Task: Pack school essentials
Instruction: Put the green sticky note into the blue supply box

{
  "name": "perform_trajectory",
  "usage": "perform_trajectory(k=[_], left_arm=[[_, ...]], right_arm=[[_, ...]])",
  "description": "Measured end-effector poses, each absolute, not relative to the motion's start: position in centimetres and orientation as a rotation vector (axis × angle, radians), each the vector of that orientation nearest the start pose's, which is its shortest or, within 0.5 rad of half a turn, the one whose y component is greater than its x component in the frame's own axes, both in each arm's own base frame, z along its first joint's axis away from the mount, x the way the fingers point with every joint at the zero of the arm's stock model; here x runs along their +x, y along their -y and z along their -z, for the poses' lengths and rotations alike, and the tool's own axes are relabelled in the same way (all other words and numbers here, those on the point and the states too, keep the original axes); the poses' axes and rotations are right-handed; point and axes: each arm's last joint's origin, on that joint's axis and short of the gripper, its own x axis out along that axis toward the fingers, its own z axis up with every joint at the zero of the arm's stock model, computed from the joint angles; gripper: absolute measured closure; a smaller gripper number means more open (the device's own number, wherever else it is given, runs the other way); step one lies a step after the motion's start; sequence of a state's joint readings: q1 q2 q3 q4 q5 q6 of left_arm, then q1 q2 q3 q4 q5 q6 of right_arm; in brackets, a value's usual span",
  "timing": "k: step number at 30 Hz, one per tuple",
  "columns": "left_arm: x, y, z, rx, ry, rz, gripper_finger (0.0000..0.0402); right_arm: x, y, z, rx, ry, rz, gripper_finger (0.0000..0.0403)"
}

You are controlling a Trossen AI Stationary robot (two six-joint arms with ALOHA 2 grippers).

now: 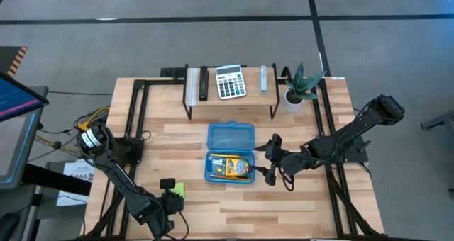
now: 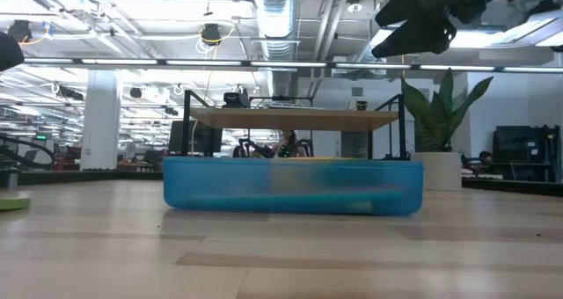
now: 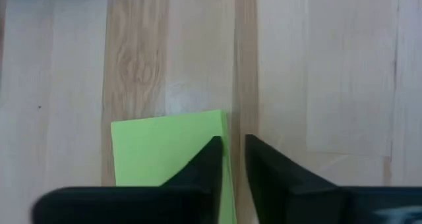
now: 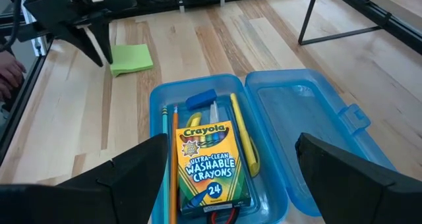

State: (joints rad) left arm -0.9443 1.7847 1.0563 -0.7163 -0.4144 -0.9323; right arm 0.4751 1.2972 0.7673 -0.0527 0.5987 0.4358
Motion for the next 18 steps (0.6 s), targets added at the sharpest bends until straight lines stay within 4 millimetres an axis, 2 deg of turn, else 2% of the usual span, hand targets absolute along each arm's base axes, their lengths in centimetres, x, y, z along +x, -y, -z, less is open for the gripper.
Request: perform_trajectory(k=[11, 15, 18], left_arm=[[18.9, 24.1, -14.8, 0.073, -1.175, -0.194, 0.0184], [18.9, 24.2, -13.1, 0.092, -1.226, -0.213, 0.0145], [19.0, 24.3, -12.3, 0.118, -1.238, -0.232, 0.013]], right_arm=[[24.5, -10.8, -23.5, 0.128, -0.462, 0.225, 0.0045], [24.5, -10.8, -23.5, 0.128, -0.462, 0.225, 0.0045], [24.5, -10.8, -23.5, 0.128, -0.462, 0.225, 0.0045]])
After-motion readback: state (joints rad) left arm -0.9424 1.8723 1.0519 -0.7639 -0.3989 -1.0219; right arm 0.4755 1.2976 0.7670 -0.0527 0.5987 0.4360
